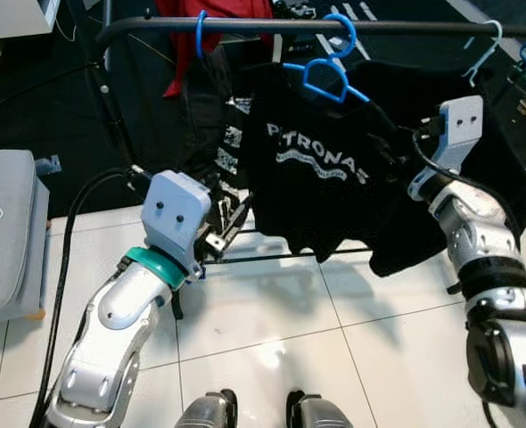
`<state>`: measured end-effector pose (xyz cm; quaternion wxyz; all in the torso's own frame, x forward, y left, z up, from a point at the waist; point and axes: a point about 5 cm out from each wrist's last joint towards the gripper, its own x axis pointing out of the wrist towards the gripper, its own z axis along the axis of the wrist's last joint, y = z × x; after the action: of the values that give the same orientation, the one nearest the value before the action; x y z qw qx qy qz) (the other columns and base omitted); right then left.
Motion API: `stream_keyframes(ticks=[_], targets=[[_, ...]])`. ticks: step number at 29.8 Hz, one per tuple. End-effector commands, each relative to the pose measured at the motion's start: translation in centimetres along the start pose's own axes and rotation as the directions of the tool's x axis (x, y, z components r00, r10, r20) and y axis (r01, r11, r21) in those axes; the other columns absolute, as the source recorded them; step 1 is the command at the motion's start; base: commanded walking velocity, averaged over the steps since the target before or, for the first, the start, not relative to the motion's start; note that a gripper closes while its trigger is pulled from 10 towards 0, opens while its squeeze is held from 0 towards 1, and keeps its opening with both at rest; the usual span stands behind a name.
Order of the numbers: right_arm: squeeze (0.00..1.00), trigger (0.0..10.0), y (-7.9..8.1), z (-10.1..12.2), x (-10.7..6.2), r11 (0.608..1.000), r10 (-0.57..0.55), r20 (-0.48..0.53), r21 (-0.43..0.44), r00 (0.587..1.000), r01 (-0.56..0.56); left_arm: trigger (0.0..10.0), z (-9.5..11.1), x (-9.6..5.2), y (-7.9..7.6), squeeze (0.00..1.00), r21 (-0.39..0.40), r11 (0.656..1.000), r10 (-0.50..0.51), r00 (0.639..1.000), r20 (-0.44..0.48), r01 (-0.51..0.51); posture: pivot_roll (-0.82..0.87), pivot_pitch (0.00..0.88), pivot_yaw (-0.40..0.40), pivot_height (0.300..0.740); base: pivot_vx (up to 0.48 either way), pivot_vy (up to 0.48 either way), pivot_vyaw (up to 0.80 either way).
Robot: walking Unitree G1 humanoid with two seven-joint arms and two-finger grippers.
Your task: Hang hanger
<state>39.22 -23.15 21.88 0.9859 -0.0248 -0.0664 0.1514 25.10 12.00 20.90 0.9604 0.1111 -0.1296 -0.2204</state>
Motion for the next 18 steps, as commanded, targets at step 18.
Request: stream_keyframes(ticks=[18], targets=[[0.0,10.0,0.6,3.3,1.4,0.941,0.052,0.045,-0.338,0.998,-0.033,10.0,0.3,-0.6,-0.1,0.0,0.016,1.0,-0.005,1.0,-0.022,0.006,0.09,0.183,0.055,0.74,0.0,0.0,0.0]])
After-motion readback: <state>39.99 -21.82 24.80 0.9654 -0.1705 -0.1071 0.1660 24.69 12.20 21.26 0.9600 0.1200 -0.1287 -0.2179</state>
